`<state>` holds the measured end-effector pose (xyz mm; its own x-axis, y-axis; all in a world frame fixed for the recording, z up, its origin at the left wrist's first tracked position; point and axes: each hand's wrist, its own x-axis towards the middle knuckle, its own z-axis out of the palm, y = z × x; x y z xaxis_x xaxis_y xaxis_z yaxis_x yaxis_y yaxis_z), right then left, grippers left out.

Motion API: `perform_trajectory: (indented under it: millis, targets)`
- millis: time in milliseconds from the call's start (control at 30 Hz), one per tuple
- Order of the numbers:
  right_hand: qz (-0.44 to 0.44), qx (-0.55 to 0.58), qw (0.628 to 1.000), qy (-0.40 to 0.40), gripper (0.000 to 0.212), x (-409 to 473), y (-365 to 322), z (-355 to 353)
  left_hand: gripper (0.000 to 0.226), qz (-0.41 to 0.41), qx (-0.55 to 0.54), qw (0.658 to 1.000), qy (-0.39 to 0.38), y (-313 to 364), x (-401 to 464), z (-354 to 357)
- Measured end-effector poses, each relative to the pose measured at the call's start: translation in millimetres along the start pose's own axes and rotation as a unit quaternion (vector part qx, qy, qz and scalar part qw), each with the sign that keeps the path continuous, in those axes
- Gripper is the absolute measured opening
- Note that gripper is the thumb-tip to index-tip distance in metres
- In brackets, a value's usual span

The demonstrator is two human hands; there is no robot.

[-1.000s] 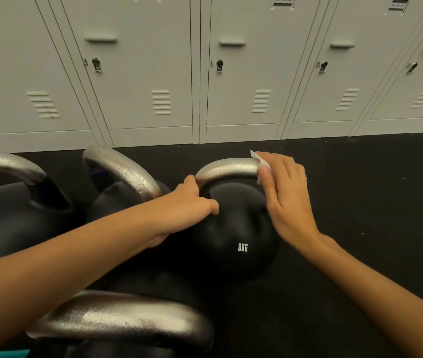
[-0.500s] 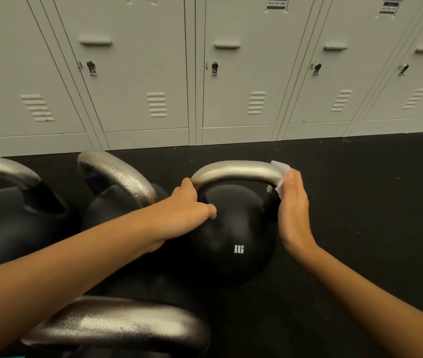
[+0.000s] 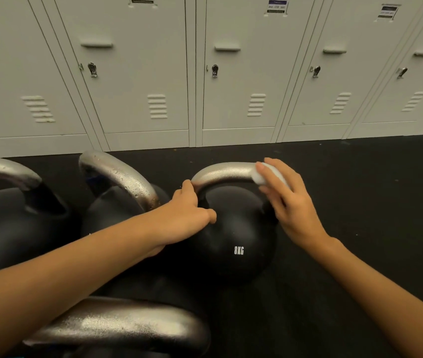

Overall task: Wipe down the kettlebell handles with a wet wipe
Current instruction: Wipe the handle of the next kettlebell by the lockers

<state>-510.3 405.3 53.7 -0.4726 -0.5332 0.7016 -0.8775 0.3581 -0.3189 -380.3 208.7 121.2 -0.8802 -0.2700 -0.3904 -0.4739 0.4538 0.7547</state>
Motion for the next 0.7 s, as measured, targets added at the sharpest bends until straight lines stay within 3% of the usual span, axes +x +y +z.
perform_trajectory:
  millis: [167, 267, 433, 533, 700]
  targets:
    - [0.156, 0.135, 0.978, 0.008, 0.05, -22.7, -0.7, 2.4, 0.072, -0.003, 0.006, 1.0, 0.004, 2.6, 0.1, -0.1]
    - [0.181, 0.139, 0.974, 0.005, 0.052, -24.9, -0.3, -0.6, 0.074, -0.005, 0.007, 1.0, 0.006, 2.6, -0.1, 0.1]
    - [-0.016, -0.053, 0.998, -0.031, 0.051, 9.0, -10.9, -6.9, 0.077, -0.009, 0.005, 1.0, 0.001, 4.2, -0.8, 0.4]
    - [-0.133, -0.159, 0.978, -0.032, 0.054, 30.2, -19.8, -0.6, 0.079, -0.017, 0.006, 1.0, 0.003, 6.7, 1.4, 0.9]
    - [-0.207, -0.226, 0.95, -0.065, 0.076, 38.3, -19.8, 5.4, 0.086, -0.02, -0.002, 1.0, -0.011, 4.6, 0.5, -0.2]
